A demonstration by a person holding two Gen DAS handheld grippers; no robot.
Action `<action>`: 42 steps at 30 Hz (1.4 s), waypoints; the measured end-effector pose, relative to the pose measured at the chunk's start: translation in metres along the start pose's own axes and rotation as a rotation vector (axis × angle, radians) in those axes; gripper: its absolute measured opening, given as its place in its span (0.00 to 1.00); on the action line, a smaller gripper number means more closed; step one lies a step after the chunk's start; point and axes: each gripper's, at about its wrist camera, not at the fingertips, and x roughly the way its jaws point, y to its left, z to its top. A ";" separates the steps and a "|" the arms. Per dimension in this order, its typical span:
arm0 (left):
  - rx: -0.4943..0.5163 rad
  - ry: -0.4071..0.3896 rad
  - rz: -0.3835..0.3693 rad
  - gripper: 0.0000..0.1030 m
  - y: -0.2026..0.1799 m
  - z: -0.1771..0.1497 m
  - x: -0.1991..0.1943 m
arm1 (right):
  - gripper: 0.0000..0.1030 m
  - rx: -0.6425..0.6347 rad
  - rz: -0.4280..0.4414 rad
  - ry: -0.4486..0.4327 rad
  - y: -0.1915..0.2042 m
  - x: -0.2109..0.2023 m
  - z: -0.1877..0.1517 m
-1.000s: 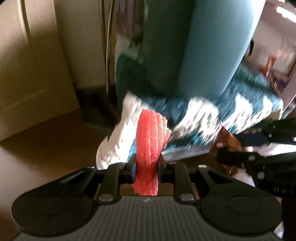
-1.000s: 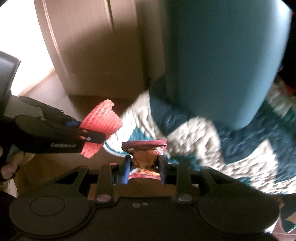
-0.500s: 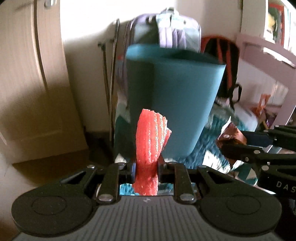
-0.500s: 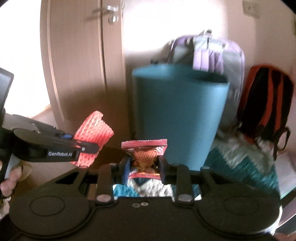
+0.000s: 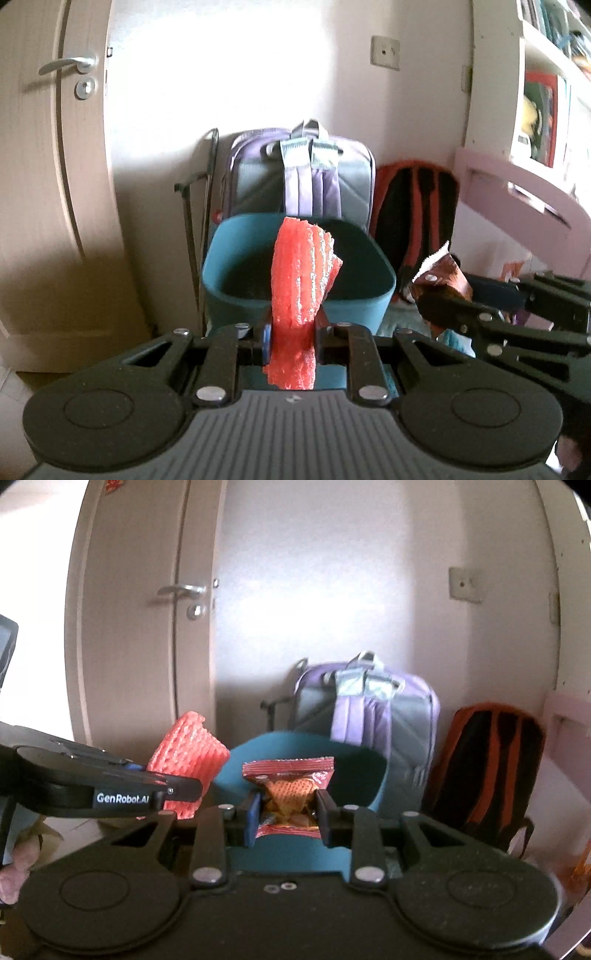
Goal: Collect trash
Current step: 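Lift foam net in left tool while right tool carries wrapper to wastebasket, then open both tools inside the wastebasket to drop net and wrapper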
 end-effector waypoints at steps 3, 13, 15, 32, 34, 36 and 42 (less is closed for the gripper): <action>-0.017 0.004 0.000 0.19 -0.004 0.017 0.013 | 0.29 -0.009 -0.018 -0.011 -0.009 0.008 0.012; -0.021 0.086 0.021 0.19 -0.004 0.061 0.070 | 0.29 -0.014 -0.048 0.061 -0.033 0.060 0.035; -0.019 0.110 0.036 0.19 -0.002 0.069 0.085 | 0.29 -0.019 -0.051 0.090 -0.036 0.074 0.039; 0.095 0.315 0.089 0.19 -0.002 0.077 0.193 | 0.29 -0.060 -0.003 0.382 -0.049 0.175 0.029; 0.115 0.330 0.089 0.19 -0.003 0.073 0.203 | 0.29 -0.061 0.004 0.404 -0.050 0.182 0.024; 0.128 0.333 0.084 0.19 -0.003 0.068 0.211 | 0.29 -0.065 0.015 0.417 -0.051 0.187 0.018; 0.159 0.408 0.067 0.20 -0.003 0.052 0.233 | 0.30 -0.095 0.040 0.441 -0.049 0.196 0.007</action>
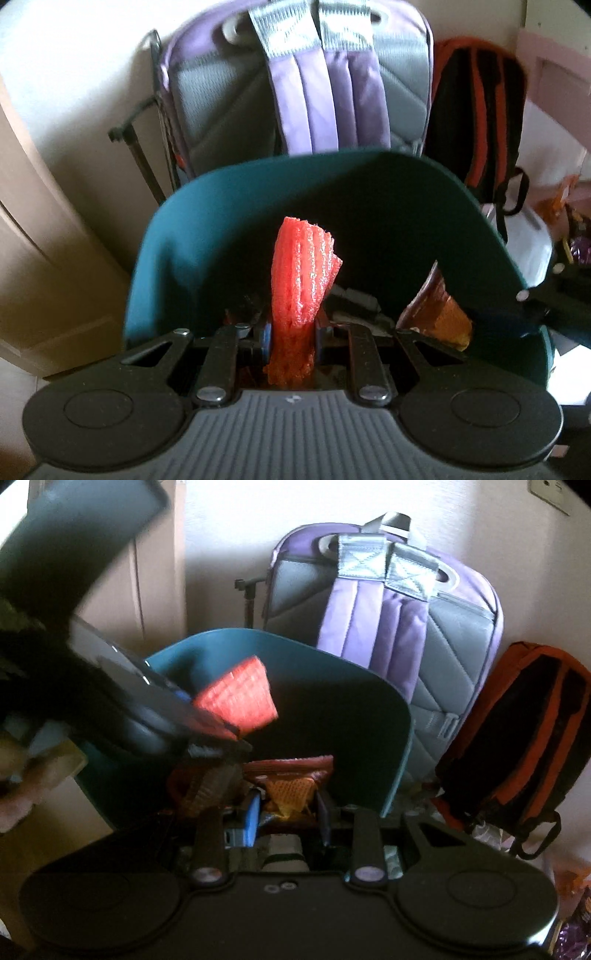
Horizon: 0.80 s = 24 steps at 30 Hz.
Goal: Collect trash
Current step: 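Open both tools inside the wastebasket to drop net and wrapper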
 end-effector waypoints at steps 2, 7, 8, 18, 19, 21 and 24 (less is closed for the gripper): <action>0.001 0.015 -0.012 0.20 0.000 -0.002 0.006 | 0.31 -0.004 0.005 0.007 0.002 0.002 0.001; -0.008 0.028 -0.035 0.25 0.001 -0.003 0.011 | 0.34 -0.016 0.002 0.011 0.003 0.006 0.001; -0.012 0.029 -0.035 0.27 0.001 -0.003 0.010 | 0.35 -0.013 0.004 0.008 0.003 0.006 0.002; -0.064 -0.022 -0.028 0.68 0.009 -0.009 -0.013 | 0.47 0.000 -0.034 -0.016 0.004 -0.008 -0.001; -0.067 -0.033 -0.036 0.68 0.010 -0.010 -0.018 | 0.48 0.002 -0.034 -0.022 0.004 -0.011 -0.002; -0.070 -0.045 -0.036 0.68 0.010 -0.013 -0.026 | 0.49 0.012 -0.037 -0.036 0.003 -0.019 -0.004; -0.074 -0.058 -0.033 0.69 0.011 -0.016 -0.040 | 0.53 0.017 -0.032 -0.054 0.003 -0.031 -0.006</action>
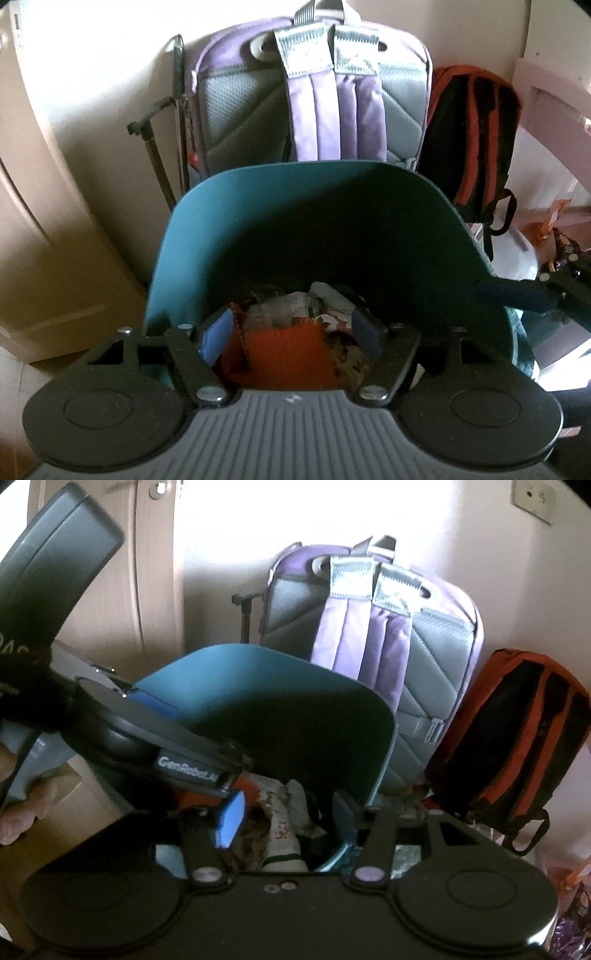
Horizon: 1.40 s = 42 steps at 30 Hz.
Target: Collect trash
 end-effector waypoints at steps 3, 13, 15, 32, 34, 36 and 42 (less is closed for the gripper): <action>0.012 -0.023 0.019 0.71 -0.001 -0.004 -0.017 | 0.55 0.012 -0.001 -0.029 0.000 -0.015 0.000; -0.028 -0.126 -0.013 0.77 0.003 -0.028 -0.080 | 0.58 0.067 0.013 -0.115 0.004 -0.068 -0.009; -0.026 -0.154 -0.021 0.77 0.002 -0.035 -0.093 | 0.59 0.068 0.015 -0.133 0.005 -0.078 -0.012; -0.095 -0.361 -0.027 0.97 0.004 -0.101 -0.172 | 0.64 0.159 0.021 -0.356 0.018 -0.151 -0.053; -0.092 -0.376 -0.020 0.97 0.003 -0.106 -0.177 | 0.64 0.170 0.024 -0.358 0.018 -0.154 -0.056; -0.080 -0.393 -0.007 0.97 0.001 -0.112 -0.182 | 0.64 0.187 0.025 -0.364 0.017 -0.157 -0.058; -0.071 -0.419 0.008 0.97 -0.003 -0.123 -0.193 | 0.64 0.196 0.032 -0.375 0.019 -0.163 -0.063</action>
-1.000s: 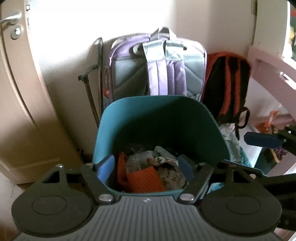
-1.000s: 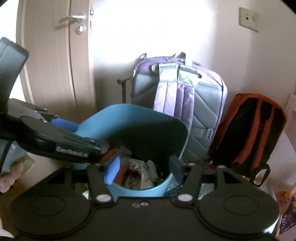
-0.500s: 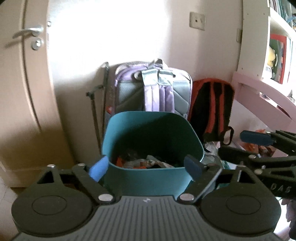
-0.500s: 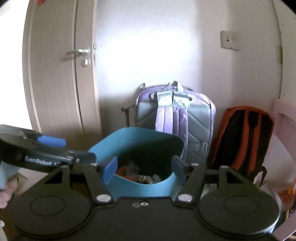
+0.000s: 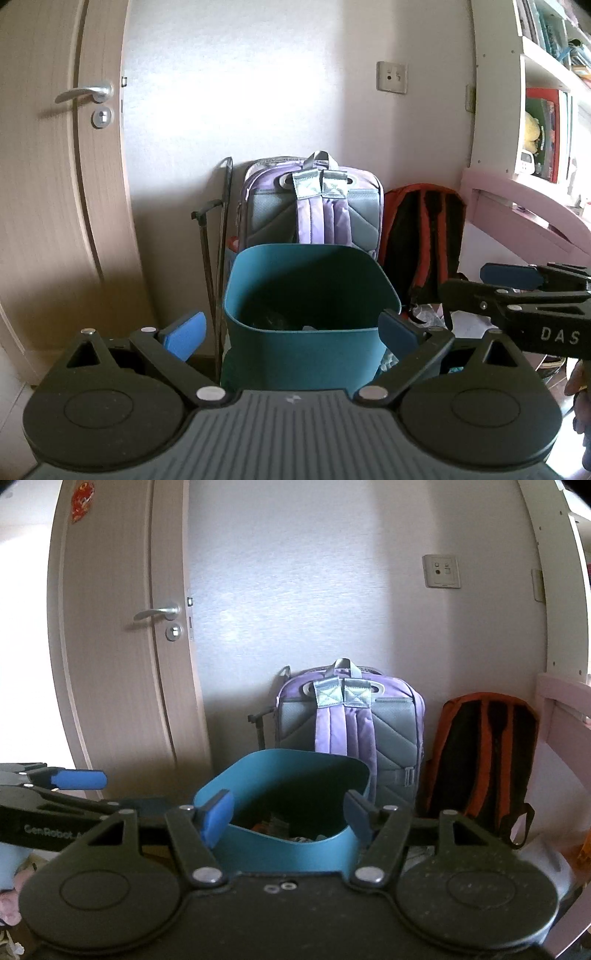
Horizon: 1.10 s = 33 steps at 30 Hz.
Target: Collect trash
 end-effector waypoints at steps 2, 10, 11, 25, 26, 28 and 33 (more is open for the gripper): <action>0.000 -0.004 0.003 0.98 -0.001 -0.001 -0.003 | 0.64 0.001 0.002 -0.002 0.000 -0.002 0.000; -0.012 -0.024 0.018 0.98 -0.004 -0.005 -0.011 | 0.64 0.003 0.000 -0.003 0.000 -0.007 -0.004; -0.014 -0.027 0.021 0.98 -0.004 -0.005 -0.011 | 0.64 0.002 -0.002 -0.001 0.000 -0.007 -0.005; -0.020 -0.035 0.004 0.98 -0.009 -0.007 -0.016 | 0.65 -0.007 -0.002 -0.004 0.000 -0.016 -0.008; -0.018 -0.036 0.005 0.98 -0.009 -0.007 -0.017 | 0.65 -0.008 0.000 0.000 0.000 -0.015 -0.008; -0.016 -0.039 0.004 0.98 -0.010 -0.006 -0.019 | 0.65 -0.011 0.001 0.002 0.001 -0.016 -0.008; -0.021 -0.038 -0.008 0.98 -0.009 -0.003 -0.021 | 0.65 -0.017 -0.001 0.002 0.002 -0.018 -0.006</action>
